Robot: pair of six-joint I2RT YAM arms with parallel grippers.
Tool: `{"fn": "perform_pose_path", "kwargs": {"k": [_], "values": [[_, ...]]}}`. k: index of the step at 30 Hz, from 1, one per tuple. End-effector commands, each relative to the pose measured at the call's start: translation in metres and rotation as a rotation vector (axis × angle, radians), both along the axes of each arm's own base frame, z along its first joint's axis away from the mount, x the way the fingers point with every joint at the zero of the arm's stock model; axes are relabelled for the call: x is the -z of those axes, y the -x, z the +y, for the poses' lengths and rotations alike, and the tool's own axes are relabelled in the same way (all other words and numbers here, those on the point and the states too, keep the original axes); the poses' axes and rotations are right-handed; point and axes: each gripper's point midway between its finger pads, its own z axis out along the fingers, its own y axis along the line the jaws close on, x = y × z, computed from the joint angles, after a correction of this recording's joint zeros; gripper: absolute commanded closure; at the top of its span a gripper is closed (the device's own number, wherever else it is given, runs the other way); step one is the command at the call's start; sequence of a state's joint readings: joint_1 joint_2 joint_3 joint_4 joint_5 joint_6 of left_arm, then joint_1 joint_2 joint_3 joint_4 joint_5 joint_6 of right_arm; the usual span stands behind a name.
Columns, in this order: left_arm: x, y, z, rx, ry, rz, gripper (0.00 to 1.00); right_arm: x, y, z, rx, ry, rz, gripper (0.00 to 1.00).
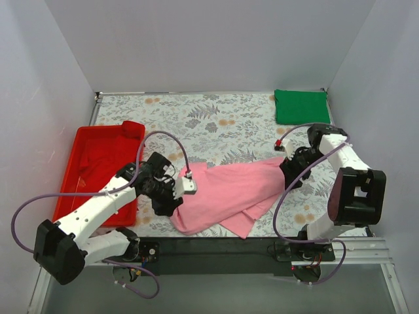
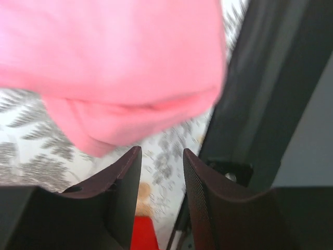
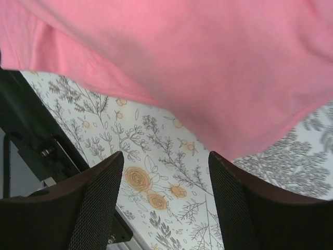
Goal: Fold and stack the t-shirts
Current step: Flatten the tshirt out
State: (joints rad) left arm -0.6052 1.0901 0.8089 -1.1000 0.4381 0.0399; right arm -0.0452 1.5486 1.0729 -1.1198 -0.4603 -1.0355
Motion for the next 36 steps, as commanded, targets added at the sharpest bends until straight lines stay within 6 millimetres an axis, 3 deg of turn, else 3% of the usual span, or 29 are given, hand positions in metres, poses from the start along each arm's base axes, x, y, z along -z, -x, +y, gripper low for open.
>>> {"fn": "perform_pose_path", "kwargs": {"k": [1,4,5,7,8,10,16,22,29,36], "values": [[-0.025,-0.062,-0.034,-0.191,0.118,-0.098,0.63,-0.040,-0.041,0.004,0.066,-0.136,-0.107,0.29],[-0.048,-0.120,-0.040,-0.403,0.209,-0.120,0.63,-0.049,-0.078,-0.006,0.211,-0.184,-0.093,0.39],[-0.039,-0.135,-0.041,-0.467,0.198,-0.067,0.63,-0.049,-0.089,-0.010,0.252,-0.192,-0.092,0.42],[-0.052,-0.166,-0.039,-0.573,0.246,-0.031,0.64,-0.047,-0.107,-0.016,0.333,-0.189,-0.077,0.46],[-0.044,-0.172,-0.041,-0.592,0.237,0.005,0.64,-0.046,-0.119,-0.020,0.351,-0.179,-0.111,0.46],[-0.048,-0.186,-0.045,-0.618,0.264,0.000,0.64,-0.040,-0.128,-0.024,0.395,-0.161,-0.105,0.48],[-0.026,-0.207,-0.045,-0.662,0.211,0.022,0.61,-0.009,-0.148,-0.029,0.415,-0.114,-0.095,0.50],[-0.011,-0.211,-0.049,-0.675,0.199,0.068,0.58,0.018,-0.158,-0.020,0.434,-0.099,-0.045,0.45],[-0.005,-0.213,-0.051,-0.686,0.206,0.085,0.57,0.033,-0.177,-0.009,0.457,-0.084,-0.058,0.46],[-0.004,-0.214,-0.049,-0.690,0.202,0.065,0.57,0.057,-0.168,0.014,0.391,-0.005,-0.057,0.50]]}}
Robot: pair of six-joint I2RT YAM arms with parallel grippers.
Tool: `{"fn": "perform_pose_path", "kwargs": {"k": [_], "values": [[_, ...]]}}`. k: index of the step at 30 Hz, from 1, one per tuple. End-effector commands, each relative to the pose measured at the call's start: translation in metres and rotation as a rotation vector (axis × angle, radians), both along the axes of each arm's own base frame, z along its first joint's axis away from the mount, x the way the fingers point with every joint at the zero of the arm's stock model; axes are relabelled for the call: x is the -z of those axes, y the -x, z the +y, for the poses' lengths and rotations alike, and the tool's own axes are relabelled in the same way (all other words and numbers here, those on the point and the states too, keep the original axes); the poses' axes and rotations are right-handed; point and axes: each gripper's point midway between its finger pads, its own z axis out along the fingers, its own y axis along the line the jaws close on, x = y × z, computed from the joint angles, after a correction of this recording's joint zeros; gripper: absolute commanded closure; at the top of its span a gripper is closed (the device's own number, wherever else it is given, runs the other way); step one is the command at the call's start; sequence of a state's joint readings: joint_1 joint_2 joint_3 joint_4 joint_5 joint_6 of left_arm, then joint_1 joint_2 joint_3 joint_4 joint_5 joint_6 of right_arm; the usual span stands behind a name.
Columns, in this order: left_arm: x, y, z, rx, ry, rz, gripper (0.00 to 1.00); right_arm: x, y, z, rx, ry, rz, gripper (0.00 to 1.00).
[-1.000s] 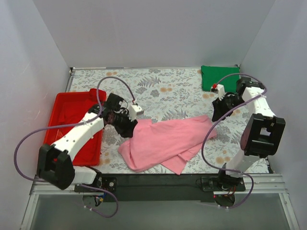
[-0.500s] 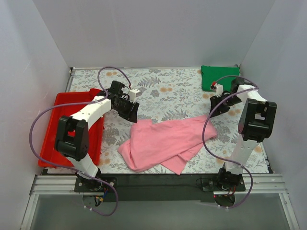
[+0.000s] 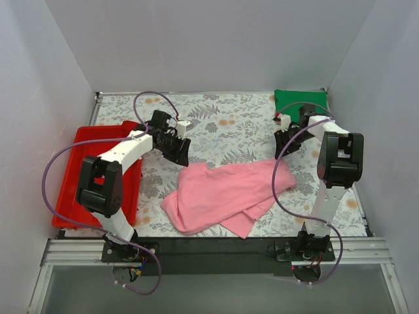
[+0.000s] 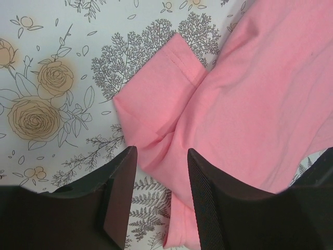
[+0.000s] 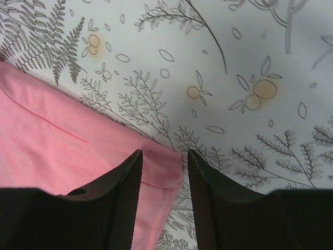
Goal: Fold and stack the t-shirts
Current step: Flatten the tshirt out
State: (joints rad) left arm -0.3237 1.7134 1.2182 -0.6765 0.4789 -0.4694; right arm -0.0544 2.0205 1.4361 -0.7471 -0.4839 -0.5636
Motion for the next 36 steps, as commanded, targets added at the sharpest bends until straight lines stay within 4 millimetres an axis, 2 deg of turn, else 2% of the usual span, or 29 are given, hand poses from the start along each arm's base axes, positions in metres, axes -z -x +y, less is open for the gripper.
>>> {"fn": "perform_pose_path", "kwargs": {"k": [1,2,3,4,6,8,11,12,14,15,19,25,31,35,36], "values": [[-0.013,-0.008,-0.003,0.002,0.021,-0.051,0.57,0.012,-0.003,0.009,-0.023,0.063,-0.026,0.54],[-0.013,-0.009,-0.003,0.001,0.019,-0.055,0.57,0.015,0.000,0.008,-0.030,0.073,-0.019,0.57],[-0.013,-0.009,-0.003,-0.001,0.017,-0.056,0.57,0.017,0.003,0.018,-0.058,0.078,-0.015,0.63],[-0.013,-0.010,-0.002,-0.002,0.015,-0.058,0.57,0.017,0.003,0.018,-0.062,0.083,-0.014,0.74],[-0.014,-0.010,-0.002,-0.003,0.013,-0.057,0.57,0.010,-0.002,0.019,-0.066,0.079,-0.033,0.83],[-0.015,-0.012,-0.002,-0.007,0.010,-0.061,0.57,0.000,-0.003,0.019,-0.072,0.080,-0.045,0.98],[-0.017,-0.014,-0.001,-0.007,0.012,-0.068,0.57,-0.034,-0.012,0.019,-0.091,0.069,-0.124,0.99],[-0.018,-0.014,-0.002,-0.009,0.014,-0.070,0.57,-0.054,-0.017,0.017,-0.088,0.064,-0.177,0.99],[-0.019,-0.016,-0.002,-0.011,0.017,-0.075,0.57,-0.076,-0.019,0.020,-0.095,0.038,-0.234,0.99],[-0.022,-0.017,-0.002,-0.013,0.022,-0.084,0.57,-0.094,-0.019,0.021,-0.095,0.035,-0.281,0.99],[-0.022,-0.019,-0.003,-0.014,0.027,-0.084,0.57,-0.123,-0.016,0.023,-0.099,0.027,-0.354,0.99],[-0.024,-0.025,-0.005,-0.016,0.032,-0.094,0.57,-0.110,-0.016,0.020,-0.101,0.046,-0.327,0.99],[-0.025,-0.028,-0.006,-0.028,0.038,-0.089,0.57,-0.084,-0.031,0.021,-0.087,0.040,-0.256,0.99],[-0.021,-0.024,-0.004,-0.028,0.035,-0.081,0.57,-0.085,-0.022,0.023,-0.105,0.034,-0.258,0.99],[-0.017,-0.022,-0.004,-0.026,0.035,-0.070,0.58,-0.087,-0.015,0.022,-0.117,0.040,-0.266,0.99]]}}
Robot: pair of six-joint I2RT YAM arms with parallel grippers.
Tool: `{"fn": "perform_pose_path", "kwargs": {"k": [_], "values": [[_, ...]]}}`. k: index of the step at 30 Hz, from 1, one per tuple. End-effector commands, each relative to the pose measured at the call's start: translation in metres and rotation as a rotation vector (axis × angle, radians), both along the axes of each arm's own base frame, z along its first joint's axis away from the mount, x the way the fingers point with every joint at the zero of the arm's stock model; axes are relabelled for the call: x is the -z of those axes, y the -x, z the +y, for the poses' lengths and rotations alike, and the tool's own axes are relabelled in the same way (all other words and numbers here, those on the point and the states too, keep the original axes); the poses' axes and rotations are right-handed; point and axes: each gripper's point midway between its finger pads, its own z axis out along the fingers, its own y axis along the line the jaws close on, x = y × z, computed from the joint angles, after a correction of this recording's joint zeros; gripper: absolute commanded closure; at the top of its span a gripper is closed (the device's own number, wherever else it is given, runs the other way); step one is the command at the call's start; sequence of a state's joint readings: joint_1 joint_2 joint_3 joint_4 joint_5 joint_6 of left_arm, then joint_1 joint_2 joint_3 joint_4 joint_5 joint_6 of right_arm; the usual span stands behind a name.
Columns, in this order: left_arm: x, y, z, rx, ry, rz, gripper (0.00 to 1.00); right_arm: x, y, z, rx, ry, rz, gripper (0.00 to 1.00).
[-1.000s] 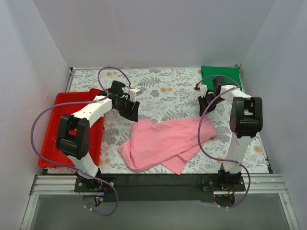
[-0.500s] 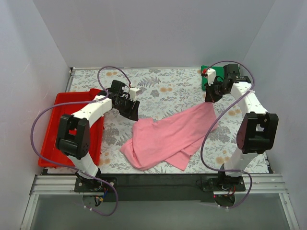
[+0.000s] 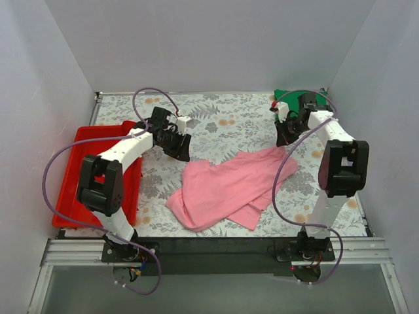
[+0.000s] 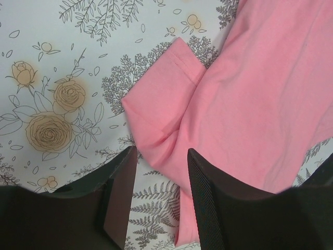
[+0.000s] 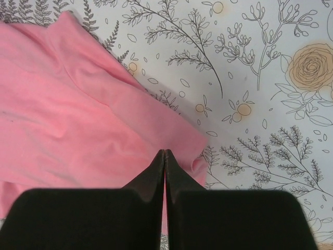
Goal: Fold and stack the t-shirts
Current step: Flatten the tshirt out
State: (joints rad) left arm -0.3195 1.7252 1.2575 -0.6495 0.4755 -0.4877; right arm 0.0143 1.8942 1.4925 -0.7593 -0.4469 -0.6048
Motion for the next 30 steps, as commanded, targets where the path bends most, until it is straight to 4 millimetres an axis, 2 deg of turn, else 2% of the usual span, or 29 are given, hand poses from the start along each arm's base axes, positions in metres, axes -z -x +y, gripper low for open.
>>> {"fn": "perform_pose_path", "kwargs": {"k": [1,5,6,8,9,13,21,26,29,30], "values": [[-0.004,-0.005,0.000,-0.006,0.017,-0.022,0.57,-0.029,0.007,0.002,-0.031,-0.005,-0.081,0.99],[0.017,-0.011,-0.002,-0.026,0.007,0.013,0.57,-0.040,0.026,-0.001,-0.054,0.011,-0.116,0.99],[0.017,-0.018,-0.003,-0.035,0.008,0.005,0.57,-0.040,0.029,0.000,-0.058,0.008,-0.113,0.99],[0.025,-0.020,-0.006,-0.040,0.002,0.028,0.56,-0.040,0.037,-0.001,-0.070,0.011,-0.114,0.99],[0.035,-0.024,-0.003,-0.054,-0.026,0.038,0.56,-0.038,0.039,-0.001,-0.073,0.012,-0.106,0.99],[0.050,-0.030,0.000,-0.067,-0.085,0.007,0.57,-0.032,0.051,0.001,-0.082,0.001,-0.068,0.99],[0.061,-0.032,-0.013,-0.016,-0.180,-0.100,0.55,-0.019,0.086,0.000,-0.123,0.005,-0.010,0.99],[0.067,-0.033,-0.028,0.049,-0.243,-0.174,0.54,-0.021,0.097,0.000,-0.131,0.006,-0.019,0.99],[0.076,-0.030,-0.033,0.064,-0.273,-0.165,0.59,-0.022,0.096,-0.001,-0.131,0.011,-0.021,0.99],[0.076,-0.031,-0.031,0.060,-0.285,-0.167,0.70,-0.022,0.096,-0.002,-0.129,0.017,-0.020,0.99]]}}
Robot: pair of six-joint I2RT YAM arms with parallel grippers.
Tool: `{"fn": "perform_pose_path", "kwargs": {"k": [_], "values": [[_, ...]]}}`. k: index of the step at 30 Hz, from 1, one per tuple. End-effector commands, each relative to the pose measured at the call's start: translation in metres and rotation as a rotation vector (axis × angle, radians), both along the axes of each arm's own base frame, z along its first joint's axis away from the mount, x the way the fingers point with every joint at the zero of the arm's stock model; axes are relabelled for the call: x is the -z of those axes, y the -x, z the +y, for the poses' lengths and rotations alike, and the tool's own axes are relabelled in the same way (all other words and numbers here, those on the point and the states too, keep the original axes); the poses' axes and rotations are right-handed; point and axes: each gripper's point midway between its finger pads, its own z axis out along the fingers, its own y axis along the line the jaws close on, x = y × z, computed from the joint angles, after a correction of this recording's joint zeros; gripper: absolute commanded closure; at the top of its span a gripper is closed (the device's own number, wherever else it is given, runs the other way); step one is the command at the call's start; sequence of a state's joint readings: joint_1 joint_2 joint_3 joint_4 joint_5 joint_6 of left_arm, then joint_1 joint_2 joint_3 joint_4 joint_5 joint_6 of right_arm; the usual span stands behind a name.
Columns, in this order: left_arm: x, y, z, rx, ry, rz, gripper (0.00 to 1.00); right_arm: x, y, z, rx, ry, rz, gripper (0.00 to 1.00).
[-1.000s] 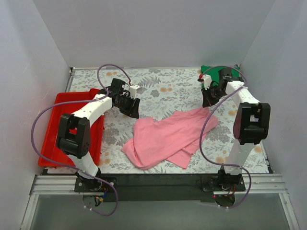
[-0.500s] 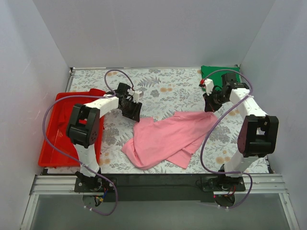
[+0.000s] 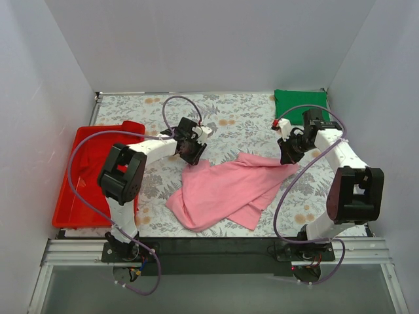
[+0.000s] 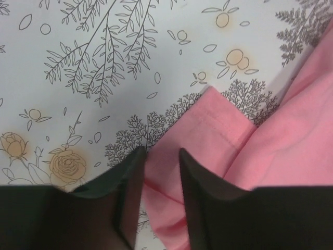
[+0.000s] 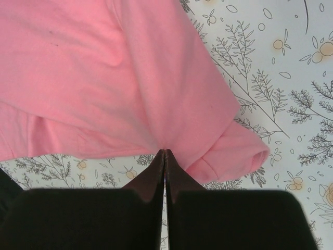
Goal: Fold and stack the t-shirts
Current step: Flatten the tshirt out
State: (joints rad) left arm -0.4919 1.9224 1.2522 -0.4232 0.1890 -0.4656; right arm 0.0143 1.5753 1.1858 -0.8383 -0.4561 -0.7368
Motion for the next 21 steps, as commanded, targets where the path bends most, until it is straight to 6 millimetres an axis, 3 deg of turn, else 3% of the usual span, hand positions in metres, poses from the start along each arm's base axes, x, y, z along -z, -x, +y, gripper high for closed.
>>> {"fn": "perform_pose_path", "kwargs": {"k": [1,3,4,8,9,10,12,13,16,21], "values": [[0.004,-0.003,0.005,0.000,-0.069,-0.031,0.78,-0.010,0.000,0.000,-0.016,-0.007,-0.028,0.99],[-0.002,-0.004,0.017,-0.036,-0.094,-0.037,0.96,-0.012,-0.003,-0.009,0.001,0.000,-0.034,0.99],[-0.008,-0.006,0.022,-0.078,-0.076,-0.030,1.00,-0.014,-0.003,-0.011,0.006,-0.002,-0.036,0.99],[-0.059,-0.018,0.079,-0.317,0.037,0.031,1.00,-0.028,-0.002,-0.026,0.015,-0.005,-0.077,0.99],[-0.071,-0.017,0.085,-0.344,0.063,0.027,1.00,-0.029,0.001,-0.028,0.014,-0.007,-0.082,0.99],[-0.099,-0.015,0.090,-0.372,0.107,-0.018,1.00,-0.030,0.003,-0.029,0.015,-0.005,-0.085,0.99],[-0.116,-0.002,0.096,-0.451,0.149,-0.012,1.00,-0.033,0.009,-0.031,0.001,0.002,-0.101,0.99],[-0.137,0.004,0.097,-0.477,0.184,-0.051,1.00,-0.033,0.015,-0.031,-0.010,0.001,-0.099,0.99],[-0.153,0.031,0.103,-0.560,0.228,-0.037,1.00,-0.038,0.035,-0.025,-0.093,-0.011,-0.122,0.99],[-0.105,0.086,0.110,-0.553,0.156,0.142,1.00,-0.011,0.108,-0.007,-0.287,-0.038,0.091,0.99]]}}
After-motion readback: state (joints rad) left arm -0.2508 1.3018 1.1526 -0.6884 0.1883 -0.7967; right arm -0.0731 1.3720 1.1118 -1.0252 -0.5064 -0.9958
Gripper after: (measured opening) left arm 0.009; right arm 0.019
